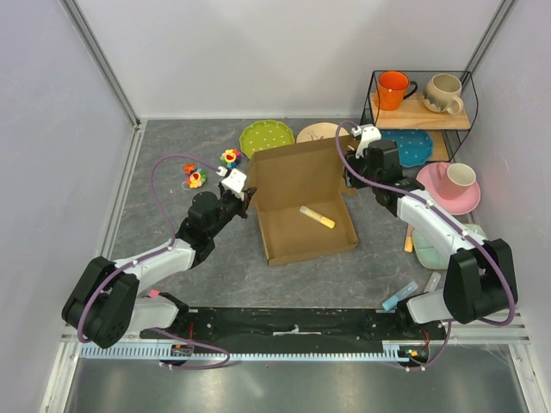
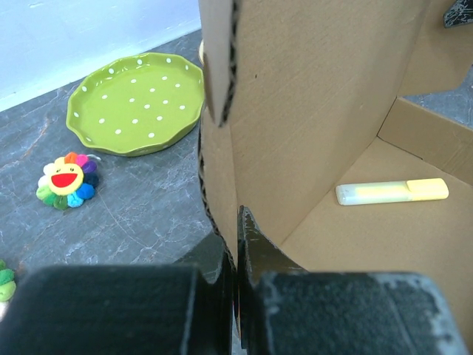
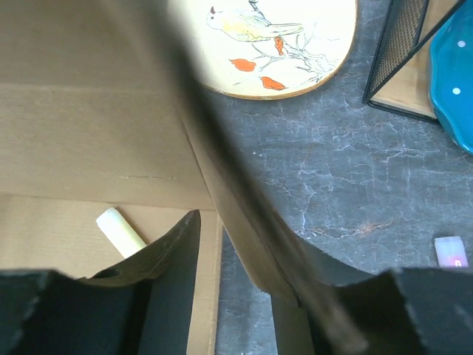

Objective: Fold the paper box

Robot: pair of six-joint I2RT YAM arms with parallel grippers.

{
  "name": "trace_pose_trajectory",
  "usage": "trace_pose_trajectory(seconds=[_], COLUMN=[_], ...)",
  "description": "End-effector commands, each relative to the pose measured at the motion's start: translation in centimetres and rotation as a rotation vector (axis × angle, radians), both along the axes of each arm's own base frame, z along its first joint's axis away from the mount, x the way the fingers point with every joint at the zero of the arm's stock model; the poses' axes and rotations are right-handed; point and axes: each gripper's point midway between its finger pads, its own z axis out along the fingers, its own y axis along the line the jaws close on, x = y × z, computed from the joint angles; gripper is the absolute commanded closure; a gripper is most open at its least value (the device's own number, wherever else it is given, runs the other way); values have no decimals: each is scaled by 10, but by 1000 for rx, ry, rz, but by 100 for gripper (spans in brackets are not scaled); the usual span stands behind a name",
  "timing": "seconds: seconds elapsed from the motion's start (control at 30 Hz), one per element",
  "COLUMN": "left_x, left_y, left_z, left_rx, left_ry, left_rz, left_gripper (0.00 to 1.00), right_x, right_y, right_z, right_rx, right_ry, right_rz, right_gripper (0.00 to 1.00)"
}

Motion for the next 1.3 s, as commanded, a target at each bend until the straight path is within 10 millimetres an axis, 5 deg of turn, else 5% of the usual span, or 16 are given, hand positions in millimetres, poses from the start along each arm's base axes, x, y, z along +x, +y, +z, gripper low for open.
trace_pose_trajectory(seconds=[0.0, 0.33, 0.67, 0.97, 1.27], left_x=[6, 12, 11, 5, 1], left_y=[3, 7, 7, 10, 1], left_z=[1, 2, 13, 23, 40], left_rx=[42, 30, -6, 1, 107], left_ry=[-36, -7, 17, 39, 93], left_rz=[20, 65, 75, 76, -25], left_gripper=[98, 98, 90, 69, 49], right_x=[2, -8, -41, -66, -67], right_y=[6, 1, -5, -16, -17], right_z=[10, 15, 7, -18, -12], right_rx=[22, 48, 23, -20, -26], right_ry=[-46, -51, -75, -59, -76], right_rz=[29, -7, -113, -197, -193], right_gripper=[57, 80, 96, 100, 100])
